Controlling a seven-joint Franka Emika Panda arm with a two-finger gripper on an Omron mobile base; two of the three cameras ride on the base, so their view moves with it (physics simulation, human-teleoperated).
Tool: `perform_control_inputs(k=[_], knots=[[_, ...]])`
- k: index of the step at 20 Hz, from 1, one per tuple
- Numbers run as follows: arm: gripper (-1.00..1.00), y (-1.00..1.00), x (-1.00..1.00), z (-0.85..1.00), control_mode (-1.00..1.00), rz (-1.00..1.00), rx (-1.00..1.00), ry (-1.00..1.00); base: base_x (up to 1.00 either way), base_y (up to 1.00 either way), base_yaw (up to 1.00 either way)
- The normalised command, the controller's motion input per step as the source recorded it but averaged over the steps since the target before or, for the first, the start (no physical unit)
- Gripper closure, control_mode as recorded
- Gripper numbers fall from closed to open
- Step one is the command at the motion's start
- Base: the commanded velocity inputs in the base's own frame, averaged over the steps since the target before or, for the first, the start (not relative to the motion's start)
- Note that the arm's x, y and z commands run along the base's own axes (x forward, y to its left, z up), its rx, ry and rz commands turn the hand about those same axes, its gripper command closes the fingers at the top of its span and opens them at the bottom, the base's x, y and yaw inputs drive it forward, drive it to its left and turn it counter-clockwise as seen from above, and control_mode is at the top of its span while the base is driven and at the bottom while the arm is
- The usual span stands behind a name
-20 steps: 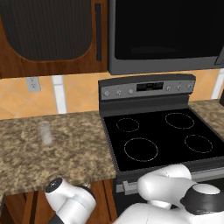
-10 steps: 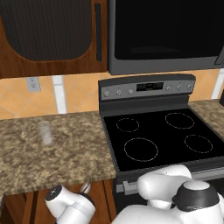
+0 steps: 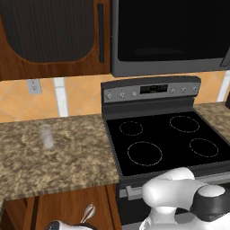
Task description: Pick the tongs from the drawer and place it on the counter.
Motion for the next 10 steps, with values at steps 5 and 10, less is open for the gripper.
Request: perform_control_inputs(k=[5,10], knots=[[-1.00,0.00,-0.26,0.86,-1.00,0.09,0.00,-0.21,0.00,0.00,0.00],[-1.00,-0.32,0.47,0.99,-1.00,0.11,0.06,-0.19,0.00,0.00,0.00]])
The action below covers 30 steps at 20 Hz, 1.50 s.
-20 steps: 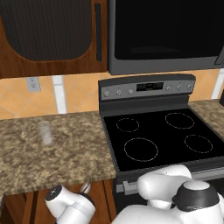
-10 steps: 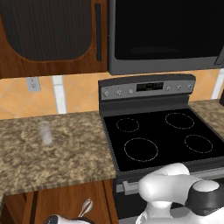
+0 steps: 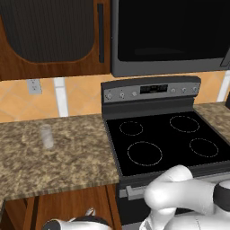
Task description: Pick the tongs from the drawer and place it on the counter.
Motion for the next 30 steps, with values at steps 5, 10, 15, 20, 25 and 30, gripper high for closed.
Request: perform_control_inputs(k=[5,10,15,20,25,30], knots=[[-1.00,-0.34,0.99,0.44,-1.00,0.17,0.05,0.00,0.00,0.00,0.00],[-1.00,0.03,0.91,-0.12,-1.00,0.39,0.00,0.17,0.00,0.00,0.00],[-1.00,0.76,0.24,-0.26,-1.00,0.23,-0.15,0.17,0.00,0.00,0.00],[-1.00,0.80,0.13,-0.47,-1.00,0.25,-0.14,0.07,0.00,0.00,0.00],[-1.00,0.17,0.11,-0.61,-1.00,0.27,0.00,0.08,0.00,0.00,0.00],[-1.00,0.00,0.01,-0.72,-1.00,0.11,0.00,0.00,0.00,0.00,0.00]])
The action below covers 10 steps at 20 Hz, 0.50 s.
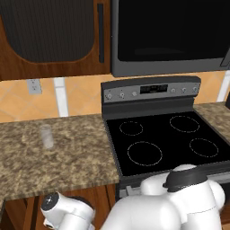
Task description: Pick the tongs from the drawer and place it on the counter.
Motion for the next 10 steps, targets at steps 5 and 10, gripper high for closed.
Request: perform_control_inputs(k=[5,10], knots=[[-1.00,0.00,0.18,-0.31,-1.00,0.02,0.02,-0.06,0.00,0.00,0.00],[-1.00,0.07,0.19,-0.45,-1.00,0.00,0.00,-0.01,0.00,0.00,0.00]])
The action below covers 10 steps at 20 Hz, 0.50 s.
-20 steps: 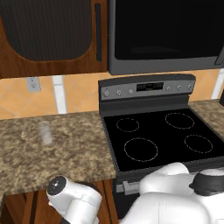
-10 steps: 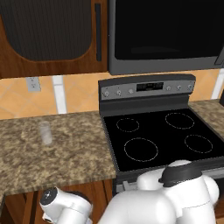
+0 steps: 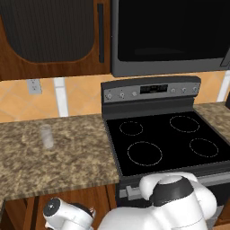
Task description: Pick the tongs from the drawer and place it on the counter.
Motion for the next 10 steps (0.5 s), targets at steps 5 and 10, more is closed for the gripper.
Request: perform_control_inputs(k=[5,10], knots=[[-1.00,0.02,0.13,-0.31,-1.00,0.00,0.01,0.00,0.00,0.00,0.00],[-1.00,0.02,0.08,-0.46,-1.00,0.00,0.02,-0.03,0.00,0.00,0.00]])
